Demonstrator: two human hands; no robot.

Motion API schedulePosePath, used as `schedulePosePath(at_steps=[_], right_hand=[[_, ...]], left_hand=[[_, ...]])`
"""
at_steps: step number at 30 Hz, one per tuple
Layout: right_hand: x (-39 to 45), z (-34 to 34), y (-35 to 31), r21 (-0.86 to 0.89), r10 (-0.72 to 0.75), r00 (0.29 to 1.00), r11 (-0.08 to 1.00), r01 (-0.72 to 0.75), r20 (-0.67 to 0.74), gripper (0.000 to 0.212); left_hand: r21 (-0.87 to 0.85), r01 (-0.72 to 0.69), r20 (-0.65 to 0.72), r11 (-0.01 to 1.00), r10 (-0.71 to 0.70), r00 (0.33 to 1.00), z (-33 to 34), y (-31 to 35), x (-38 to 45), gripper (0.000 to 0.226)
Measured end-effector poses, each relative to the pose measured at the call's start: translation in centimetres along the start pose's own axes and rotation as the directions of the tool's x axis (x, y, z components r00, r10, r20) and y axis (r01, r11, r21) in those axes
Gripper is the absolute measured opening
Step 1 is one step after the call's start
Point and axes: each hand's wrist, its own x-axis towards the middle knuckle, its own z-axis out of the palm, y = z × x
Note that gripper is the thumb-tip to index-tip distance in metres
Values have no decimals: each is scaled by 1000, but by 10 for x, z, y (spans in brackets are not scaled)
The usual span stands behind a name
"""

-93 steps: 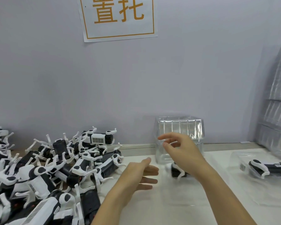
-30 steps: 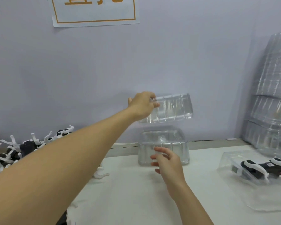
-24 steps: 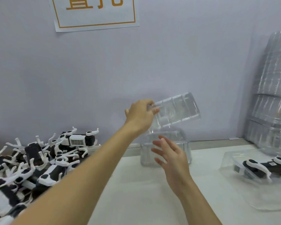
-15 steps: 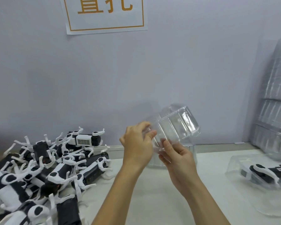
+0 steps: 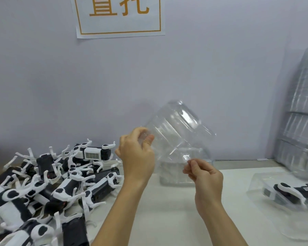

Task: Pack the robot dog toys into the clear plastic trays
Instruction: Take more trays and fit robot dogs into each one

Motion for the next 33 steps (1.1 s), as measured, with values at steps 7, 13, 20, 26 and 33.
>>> schedulePosePath(at_steps=[7, 13, 20, 26, 33], right_hand=[[16, -25, -33, 299, -94, 914, 928, 224, -395, 31], [14, -30, -82, 480, -143, 918, 817, 321, -370, 41], [4, -8, -80, 510, -7, 1000, 860, 20, -28, 36], [4, -7, -53, 529, 171, 979, 824, -206, 115, 36], [-7, 7, -47, 256, 273, 887, 888, -381, 372, 28]], left_hand=[[-8, -41, -136, 999, 39, 990, -1, -12, 16, 9], [170, -66, 157, 983, 39, 987, 57, -33, 37, 16], [177, -114, 564, 978, -6, 826, 80, -49, 22, 32], [-31, 9, 236, 999, -2, 972, 33, -40, 9, 19], [-451, 530, 376, 718, -385, 843, -39, -16, 13, 31]])
